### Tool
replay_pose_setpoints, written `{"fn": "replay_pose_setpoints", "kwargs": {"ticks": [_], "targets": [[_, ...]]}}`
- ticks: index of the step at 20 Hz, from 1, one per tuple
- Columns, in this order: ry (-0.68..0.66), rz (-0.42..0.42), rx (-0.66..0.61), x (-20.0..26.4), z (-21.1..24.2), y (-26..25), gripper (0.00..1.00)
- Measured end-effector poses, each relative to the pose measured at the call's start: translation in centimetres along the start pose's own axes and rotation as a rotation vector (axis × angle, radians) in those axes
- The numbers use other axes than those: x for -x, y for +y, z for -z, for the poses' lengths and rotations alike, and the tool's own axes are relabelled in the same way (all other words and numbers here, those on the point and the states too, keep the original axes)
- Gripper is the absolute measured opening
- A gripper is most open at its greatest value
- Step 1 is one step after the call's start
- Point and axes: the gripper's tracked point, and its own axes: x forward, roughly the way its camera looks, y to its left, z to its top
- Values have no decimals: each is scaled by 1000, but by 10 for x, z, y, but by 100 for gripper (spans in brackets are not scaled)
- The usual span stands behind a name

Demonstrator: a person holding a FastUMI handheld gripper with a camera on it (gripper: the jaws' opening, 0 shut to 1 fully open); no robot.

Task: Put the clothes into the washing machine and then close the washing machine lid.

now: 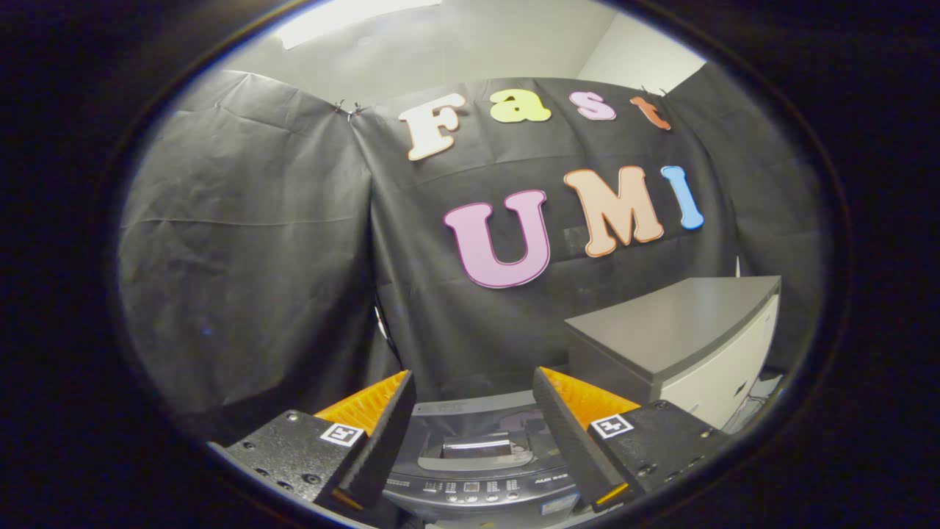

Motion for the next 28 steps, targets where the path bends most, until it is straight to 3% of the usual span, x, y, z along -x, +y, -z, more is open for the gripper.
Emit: {"fn": "replay_pose_setpoints", "kwargs": {"ticks": [13, 22, 28], "targets": [[-26, 99, 5, 109, -62, -82, 96], [-16, 141, 64, 180, -40, -109, 97], [8, 146, 120, 195, -21, -114, 97]]}}
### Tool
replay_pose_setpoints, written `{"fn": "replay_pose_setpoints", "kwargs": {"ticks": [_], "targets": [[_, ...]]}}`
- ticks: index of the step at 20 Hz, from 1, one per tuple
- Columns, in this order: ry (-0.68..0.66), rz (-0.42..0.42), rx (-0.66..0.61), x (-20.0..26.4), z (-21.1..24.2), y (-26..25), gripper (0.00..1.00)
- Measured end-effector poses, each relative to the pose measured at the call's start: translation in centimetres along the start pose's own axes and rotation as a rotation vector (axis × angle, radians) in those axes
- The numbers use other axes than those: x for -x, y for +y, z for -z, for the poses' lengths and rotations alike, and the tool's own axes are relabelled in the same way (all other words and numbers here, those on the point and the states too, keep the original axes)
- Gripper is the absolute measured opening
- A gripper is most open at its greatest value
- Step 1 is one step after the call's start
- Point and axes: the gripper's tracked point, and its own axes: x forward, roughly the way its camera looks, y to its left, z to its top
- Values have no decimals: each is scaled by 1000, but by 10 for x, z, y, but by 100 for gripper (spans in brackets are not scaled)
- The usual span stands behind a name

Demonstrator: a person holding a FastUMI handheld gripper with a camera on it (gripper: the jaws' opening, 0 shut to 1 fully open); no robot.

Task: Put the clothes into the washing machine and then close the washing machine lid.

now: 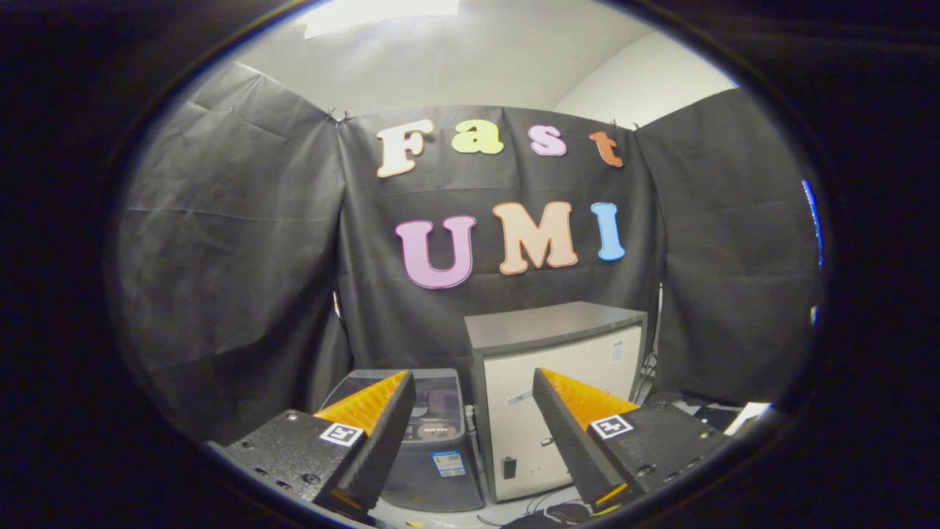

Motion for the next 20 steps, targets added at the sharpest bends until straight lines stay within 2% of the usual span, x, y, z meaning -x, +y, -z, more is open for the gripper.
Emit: {"fn": "replay_pose_setpoints", "kwargs": {"ticks": [6, 10, 20], "targets": [[-16, -29, -47, 1, -5, 9, 97], [14, -45, -59, -2, 7, 16, 97], [52, -94, -34, -7, 21, 37, 97]]}}
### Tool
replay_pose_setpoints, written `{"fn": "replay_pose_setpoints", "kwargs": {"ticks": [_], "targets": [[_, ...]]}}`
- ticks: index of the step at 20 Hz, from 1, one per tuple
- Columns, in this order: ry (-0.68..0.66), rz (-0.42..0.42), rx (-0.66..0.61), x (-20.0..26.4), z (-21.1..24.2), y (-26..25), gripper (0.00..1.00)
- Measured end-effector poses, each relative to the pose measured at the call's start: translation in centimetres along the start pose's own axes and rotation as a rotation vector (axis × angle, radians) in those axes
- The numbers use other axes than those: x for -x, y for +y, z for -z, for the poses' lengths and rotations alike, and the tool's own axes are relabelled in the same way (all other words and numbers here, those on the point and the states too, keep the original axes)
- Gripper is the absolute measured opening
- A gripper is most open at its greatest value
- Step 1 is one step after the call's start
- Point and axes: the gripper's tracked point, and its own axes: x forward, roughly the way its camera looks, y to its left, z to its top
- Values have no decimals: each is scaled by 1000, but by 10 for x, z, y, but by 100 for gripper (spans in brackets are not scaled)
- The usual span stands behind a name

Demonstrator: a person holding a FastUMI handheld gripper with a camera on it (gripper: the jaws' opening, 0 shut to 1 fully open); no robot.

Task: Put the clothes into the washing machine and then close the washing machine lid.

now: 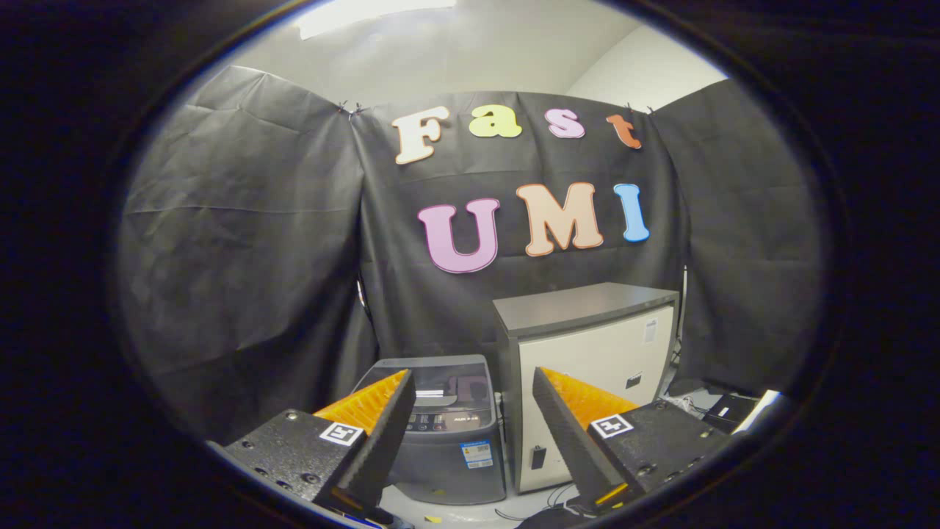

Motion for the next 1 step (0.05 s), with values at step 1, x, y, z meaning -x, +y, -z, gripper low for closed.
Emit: {"fn": "replay_pose_setpoints", "kwargs": {"ticks": [1], "targets": [[3, -7, -1, 2, 1, 2, 97]]}}
